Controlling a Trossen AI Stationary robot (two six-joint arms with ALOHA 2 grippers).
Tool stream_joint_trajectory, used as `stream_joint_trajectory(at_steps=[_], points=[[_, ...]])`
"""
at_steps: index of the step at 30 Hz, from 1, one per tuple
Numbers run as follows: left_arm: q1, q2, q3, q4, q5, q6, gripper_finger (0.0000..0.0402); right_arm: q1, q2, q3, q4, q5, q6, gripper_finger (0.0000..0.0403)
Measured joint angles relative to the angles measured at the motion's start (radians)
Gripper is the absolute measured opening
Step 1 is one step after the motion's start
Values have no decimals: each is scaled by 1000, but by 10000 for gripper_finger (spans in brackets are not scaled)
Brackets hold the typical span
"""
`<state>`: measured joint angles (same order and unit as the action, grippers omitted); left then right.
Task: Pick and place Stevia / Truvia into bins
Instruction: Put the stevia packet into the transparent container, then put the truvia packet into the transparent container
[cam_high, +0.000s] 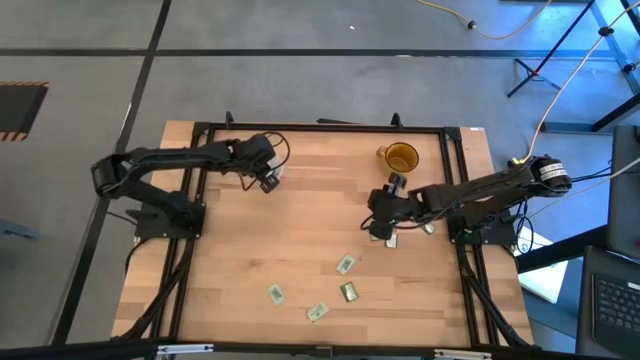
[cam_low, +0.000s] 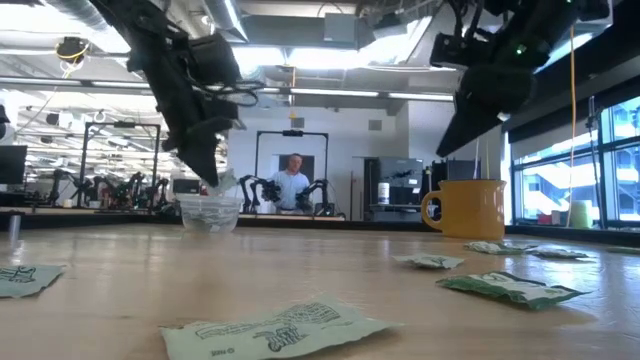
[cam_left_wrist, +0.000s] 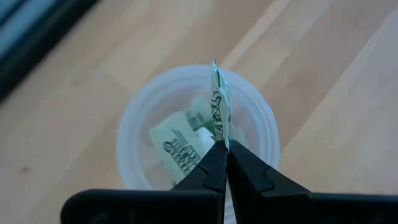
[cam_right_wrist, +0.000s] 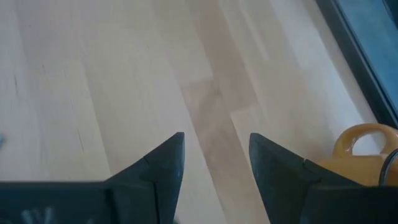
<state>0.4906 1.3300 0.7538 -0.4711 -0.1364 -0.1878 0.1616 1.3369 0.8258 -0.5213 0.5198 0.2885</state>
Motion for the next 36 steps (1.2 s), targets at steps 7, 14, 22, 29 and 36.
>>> stream_joint_trajectory(at_steps=[7,14,22,29,36], points=[[36,92,15,-2,108,-12,4,0,0,-2,-3,0,-5,182],[52,115,15,-4,100,-35,24,0,0,-2,-4,0,-6,182],[70,75,15,-4,83,-35,59,0,0,-2,-8,0,-8,182],[70,-45,15,-4,20,-12,67,0,-13,-2,-69,-7,49,182],[20,-210,-23,124,41,34,68,0,-62,-2,-328,-184,354,182]])
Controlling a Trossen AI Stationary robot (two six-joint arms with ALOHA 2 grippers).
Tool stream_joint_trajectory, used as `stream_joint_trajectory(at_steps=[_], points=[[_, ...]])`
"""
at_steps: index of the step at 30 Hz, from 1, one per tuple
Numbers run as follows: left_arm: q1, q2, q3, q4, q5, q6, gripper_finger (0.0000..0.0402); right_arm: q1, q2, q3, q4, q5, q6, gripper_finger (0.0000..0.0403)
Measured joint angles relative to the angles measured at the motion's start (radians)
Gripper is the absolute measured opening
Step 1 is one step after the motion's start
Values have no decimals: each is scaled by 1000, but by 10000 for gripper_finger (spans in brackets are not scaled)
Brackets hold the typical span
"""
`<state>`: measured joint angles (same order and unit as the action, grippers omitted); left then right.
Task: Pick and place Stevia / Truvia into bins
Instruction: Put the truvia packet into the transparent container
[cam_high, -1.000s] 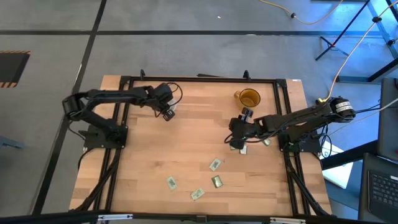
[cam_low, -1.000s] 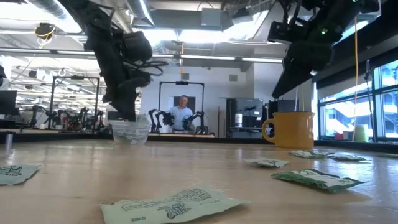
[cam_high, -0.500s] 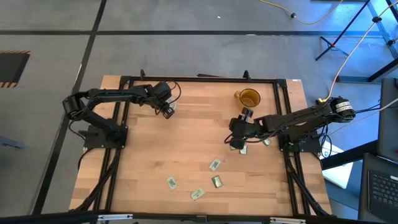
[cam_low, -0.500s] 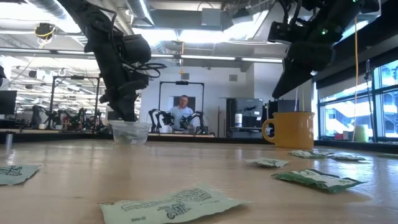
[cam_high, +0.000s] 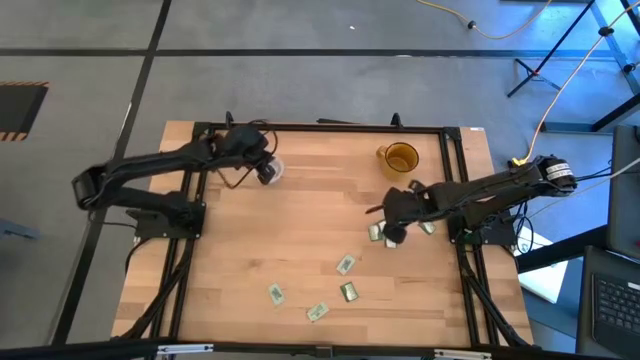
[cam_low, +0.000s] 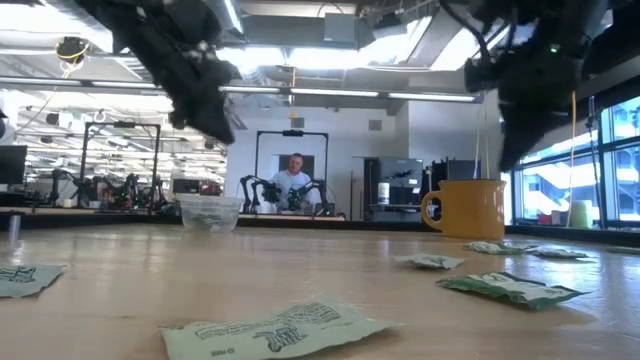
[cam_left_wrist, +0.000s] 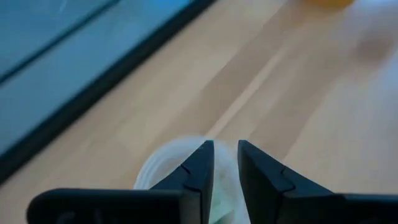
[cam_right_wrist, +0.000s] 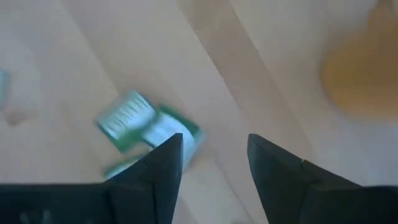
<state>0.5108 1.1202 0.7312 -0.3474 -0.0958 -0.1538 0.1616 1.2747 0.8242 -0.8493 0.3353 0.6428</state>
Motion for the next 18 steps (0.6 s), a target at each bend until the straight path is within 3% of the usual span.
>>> stream_joint_trajectory(at_steps=[7,11,18], points=[[-89,-174,-170,353,148,27,66,-7,0,0,-295,-58,280,182],[-137,-227,-260,518,177,11,68,-16,0,0,-384,-76,438,182],[-175,-235,-299,557,177,10,66,-16,0,0,-396,-77,507,182]])
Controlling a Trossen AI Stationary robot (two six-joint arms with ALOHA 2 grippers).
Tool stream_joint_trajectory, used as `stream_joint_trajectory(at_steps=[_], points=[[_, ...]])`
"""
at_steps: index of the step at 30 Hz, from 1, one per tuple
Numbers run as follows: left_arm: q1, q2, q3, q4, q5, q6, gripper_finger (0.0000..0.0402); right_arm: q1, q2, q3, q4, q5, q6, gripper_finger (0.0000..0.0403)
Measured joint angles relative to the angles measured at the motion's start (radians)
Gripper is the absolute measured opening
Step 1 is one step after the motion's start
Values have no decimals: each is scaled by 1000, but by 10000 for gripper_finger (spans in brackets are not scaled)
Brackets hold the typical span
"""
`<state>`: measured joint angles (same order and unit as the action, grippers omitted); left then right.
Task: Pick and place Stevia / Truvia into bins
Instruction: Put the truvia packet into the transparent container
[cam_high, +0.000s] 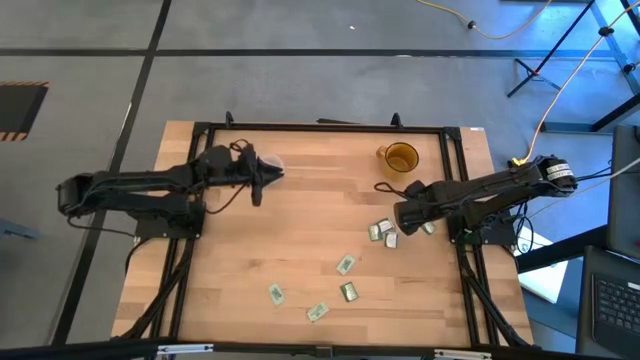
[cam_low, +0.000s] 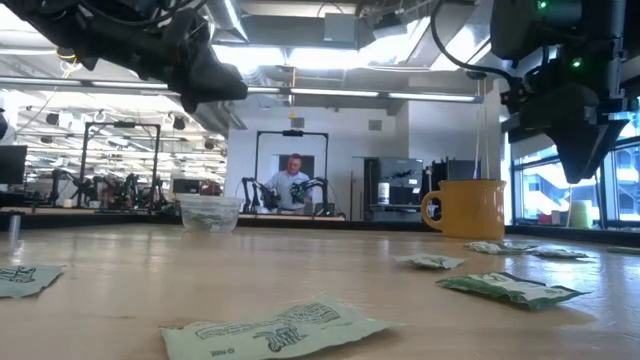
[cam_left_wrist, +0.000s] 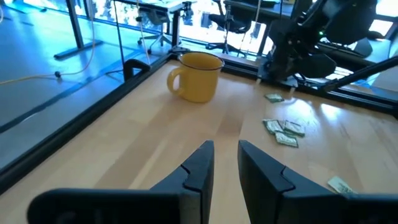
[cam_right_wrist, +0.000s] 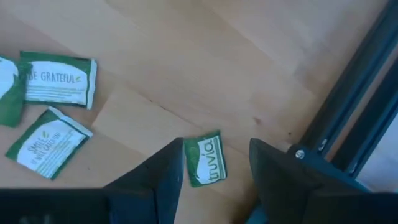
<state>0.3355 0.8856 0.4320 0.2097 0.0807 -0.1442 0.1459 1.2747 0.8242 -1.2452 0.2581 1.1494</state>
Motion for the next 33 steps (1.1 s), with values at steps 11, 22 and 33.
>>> stream_joint_trajectory(at_steps=[11,22,33], points=[[-9,3,0,-4,0,1,66,-1,3,-3,-27,-6,-106,182],[-9,3,0,-4,0,-1,70,-42,4,-219,226,-144,-107,182],[-9,3,0,-4,-1,-2,70,-75,1,-317,390,-214,-139,125]])
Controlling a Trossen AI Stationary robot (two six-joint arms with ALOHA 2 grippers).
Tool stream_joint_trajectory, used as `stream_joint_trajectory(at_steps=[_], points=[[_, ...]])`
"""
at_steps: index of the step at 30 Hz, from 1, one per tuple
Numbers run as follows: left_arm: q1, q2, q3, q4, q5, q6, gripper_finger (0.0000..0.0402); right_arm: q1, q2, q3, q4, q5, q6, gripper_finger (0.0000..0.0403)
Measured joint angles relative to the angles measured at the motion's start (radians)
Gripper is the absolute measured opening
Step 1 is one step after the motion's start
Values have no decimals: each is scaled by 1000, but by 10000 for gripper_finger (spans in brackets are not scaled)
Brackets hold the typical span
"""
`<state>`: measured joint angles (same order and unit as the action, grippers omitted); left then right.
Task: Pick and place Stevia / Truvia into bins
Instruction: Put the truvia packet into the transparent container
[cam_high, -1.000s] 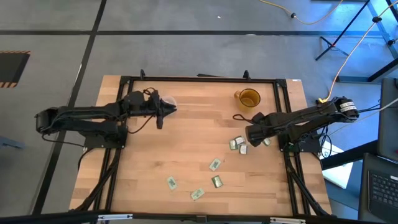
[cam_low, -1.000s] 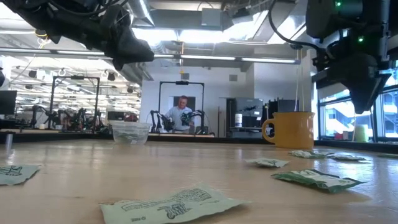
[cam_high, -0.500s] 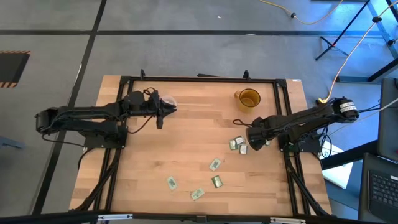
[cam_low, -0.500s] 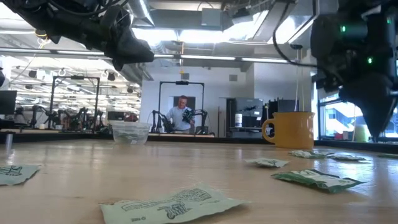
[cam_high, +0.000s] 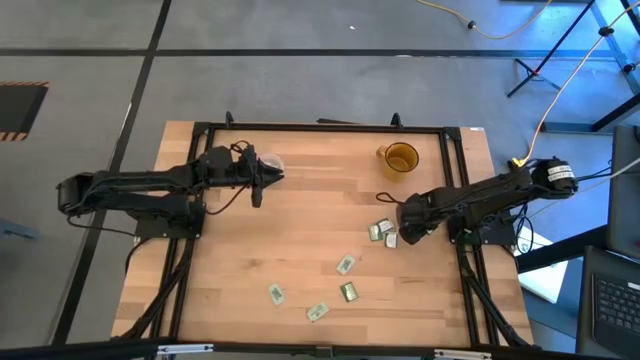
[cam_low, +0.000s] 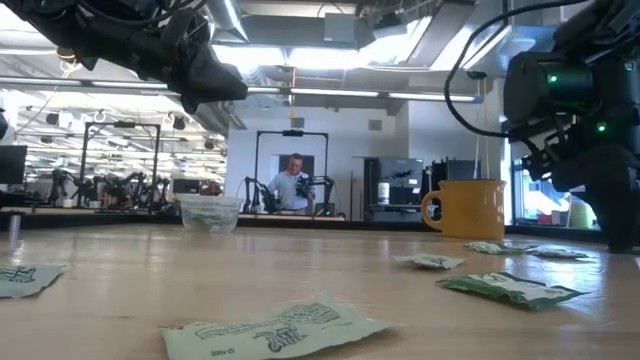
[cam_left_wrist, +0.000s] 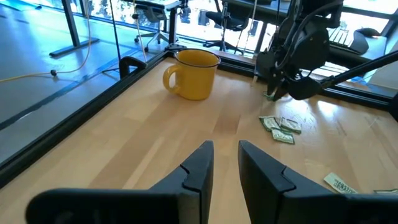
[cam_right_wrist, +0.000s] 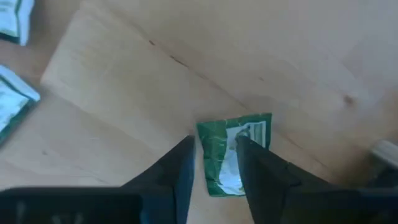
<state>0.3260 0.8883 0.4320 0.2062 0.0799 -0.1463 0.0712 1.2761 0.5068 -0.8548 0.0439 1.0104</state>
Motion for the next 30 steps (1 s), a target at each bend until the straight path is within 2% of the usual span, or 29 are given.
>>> stream_joint_trajectory(at_steps=[19,26,30], points=[[0,0,0,0,-1,1,70,-10,2,-10,-13,-5,-28,7],[0,0,0,0,0,3,70,-7,5,111,-100,11,-76,8],[0,2,0,0,0,-4,71,-6,5,214,-58,85,-179,3]])
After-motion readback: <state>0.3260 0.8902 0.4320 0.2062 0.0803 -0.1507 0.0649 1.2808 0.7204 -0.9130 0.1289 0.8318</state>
